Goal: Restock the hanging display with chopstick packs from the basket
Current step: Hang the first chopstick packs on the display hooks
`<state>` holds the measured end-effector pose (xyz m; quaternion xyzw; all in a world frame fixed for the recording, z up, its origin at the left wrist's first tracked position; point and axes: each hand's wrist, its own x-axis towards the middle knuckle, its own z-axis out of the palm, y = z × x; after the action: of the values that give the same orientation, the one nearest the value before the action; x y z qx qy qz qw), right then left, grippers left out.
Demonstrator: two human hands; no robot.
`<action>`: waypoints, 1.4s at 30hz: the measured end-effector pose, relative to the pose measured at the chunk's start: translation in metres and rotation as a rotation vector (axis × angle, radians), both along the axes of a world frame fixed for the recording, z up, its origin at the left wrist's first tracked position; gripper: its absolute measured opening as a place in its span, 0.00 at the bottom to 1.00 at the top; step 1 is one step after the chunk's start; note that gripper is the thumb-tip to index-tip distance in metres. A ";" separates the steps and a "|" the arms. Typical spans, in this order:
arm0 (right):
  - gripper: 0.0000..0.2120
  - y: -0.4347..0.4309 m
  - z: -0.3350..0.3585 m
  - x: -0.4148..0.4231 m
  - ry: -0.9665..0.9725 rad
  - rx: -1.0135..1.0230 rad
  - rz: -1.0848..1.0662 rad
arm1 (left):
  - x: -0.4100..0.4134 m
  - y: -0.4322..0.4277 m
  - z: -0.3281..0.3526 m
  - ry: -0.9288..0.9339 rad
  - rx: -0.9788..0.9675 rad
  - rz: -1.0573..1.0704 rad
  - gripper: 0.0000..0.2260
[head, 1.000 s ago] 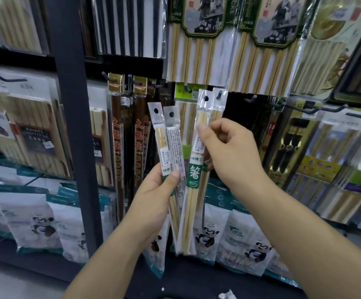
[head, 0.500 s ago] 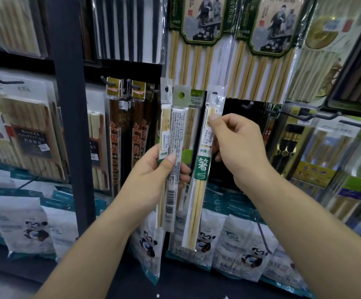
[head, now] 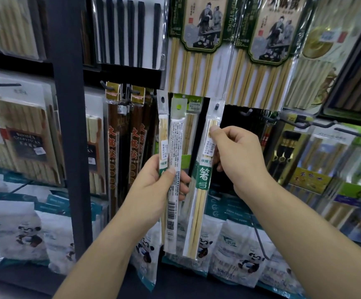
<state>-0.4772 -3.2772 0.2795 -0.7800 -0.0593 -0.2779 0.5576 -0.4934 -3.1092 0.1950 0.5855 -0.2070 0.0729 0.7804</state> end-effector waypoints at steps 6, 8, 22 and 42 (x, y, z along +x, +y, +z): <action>0.17 -0.005 -0.006 0.000 0.018 -0.143 -0.051 | 0.000 0.001 -0.002 0.007 0.020 -0.011 0.08; 0.16 -0.006 -0.007 0.001 0.018 -0.166 -0.063 | -0.001 0.001 -0.003 -0.002 0.031 -0.017 0.08; 0.11 0.015 -0.005 -0.019 -0.035 -0.189 0.075 | 0.000 -0.002 -0.007 -0.001 0.059 -0.130 0.13; 0.23 0.006 0.015 -0.008 0.063 0.069 0.087 | -0.003 -0.003 -0.007 0.138 -0.076 -0.065 0.12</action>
<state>-0.4849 -3.2715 0.2948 -0.7652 -0.0663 -0.2306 0.5974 -0.4964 -3.1119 0.1885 0.5520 -0.1688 0.0151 0.8164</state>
